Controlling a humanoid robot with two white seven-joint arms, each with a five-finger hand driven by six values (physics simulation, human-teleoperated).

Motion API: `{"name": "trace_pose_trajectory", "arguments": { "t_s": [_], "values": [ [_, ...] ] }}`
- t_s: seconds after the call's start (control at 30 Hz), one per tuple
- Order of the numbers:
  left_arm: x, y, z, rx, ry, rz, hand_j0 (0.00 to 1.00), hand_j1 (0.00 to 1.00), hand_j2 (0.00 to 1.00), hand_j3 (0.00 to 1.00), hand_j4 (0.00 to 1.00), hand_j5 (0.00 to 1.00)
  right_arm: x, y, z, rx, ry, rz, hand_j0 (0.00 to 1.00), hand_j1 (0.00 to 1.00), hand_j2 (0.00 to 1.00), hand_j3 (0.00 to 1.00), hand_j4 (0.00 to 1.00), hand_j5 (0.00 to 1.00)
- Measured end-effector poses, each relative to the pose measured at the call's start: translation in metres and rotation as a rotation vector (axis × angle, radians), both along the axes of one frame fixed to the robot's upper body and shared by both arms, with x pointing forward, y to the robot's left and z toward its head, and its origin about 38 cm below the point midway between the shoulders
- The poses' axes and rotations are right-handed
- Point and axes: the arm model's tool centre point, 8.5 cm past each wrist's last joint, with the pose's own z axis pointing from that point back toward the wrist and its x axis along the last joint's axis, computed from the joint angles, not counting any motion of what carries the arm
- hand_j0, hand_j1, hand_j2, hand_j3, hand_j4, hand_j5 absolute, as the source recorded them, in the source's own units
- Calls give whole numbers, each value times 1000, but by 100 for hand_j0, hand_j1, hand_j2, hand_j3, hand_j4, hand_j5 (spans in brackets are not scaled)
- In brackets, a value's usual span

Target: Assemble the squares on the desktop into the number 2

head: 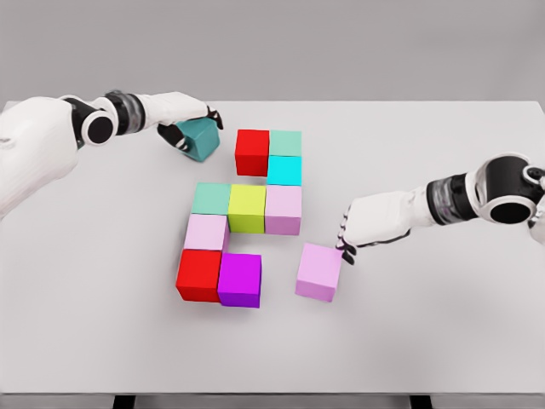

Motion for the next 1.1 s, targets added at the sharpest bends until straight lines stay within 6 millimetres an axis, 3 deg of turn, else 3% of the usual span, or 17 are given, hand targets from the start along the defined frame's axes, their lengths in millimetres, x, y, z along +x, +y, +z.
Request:
{"name": "trace_pose_trajectory", "arguments": {
  "t_s": [0.17,0.23,0.53,0.63,0.73,0.77,0.8,0.87,1.1],
  "values": [
    [-1,-2,-1,-2,2,-8,80,80,80,80,80,80,-6,7,0,9,2,26,46,46,46,46,46,46],
    [-1,-2,0,-1,0,-9,100,100,100,100,100,100,-8,9,1,12,0,37,46,46,46,46,46,46],
    [2,2,6,18,-17,-7,100,100,100,100,100,100,-13,24,3,32,-1,76,47,47,47,47,47,47],
    [3,15,10,26,-26,12,100,100,100,100,100,100,-12,26,2,35,-1,77,47,47,47,47,47,47],
    [3,30,11,41,-33,36,100,100,100,100,100,100,-5,15,1,27,3,36,51,51,51,51,51,51],
    [3,35,11,50,-36,42,96,96,96,96,96,96,-3,9,1,22,4,20,51,51,51,51,51,51],
    [3,40,11,65,-40,45,86,86,86,86,86,86,-1,3,1,18,5,6,51,51,51,51,51,51],
    [2,48,10,100,-46,46,83,83,83,83,83,83,-2,-6,4,14,8,-13,51,51,51,51,51,51],
    [1,63,3,164,-48,63,83,83,83,83,83,83,-39,-15,7,40,61,29,50,50,50,50,50,50]
  ]
}}
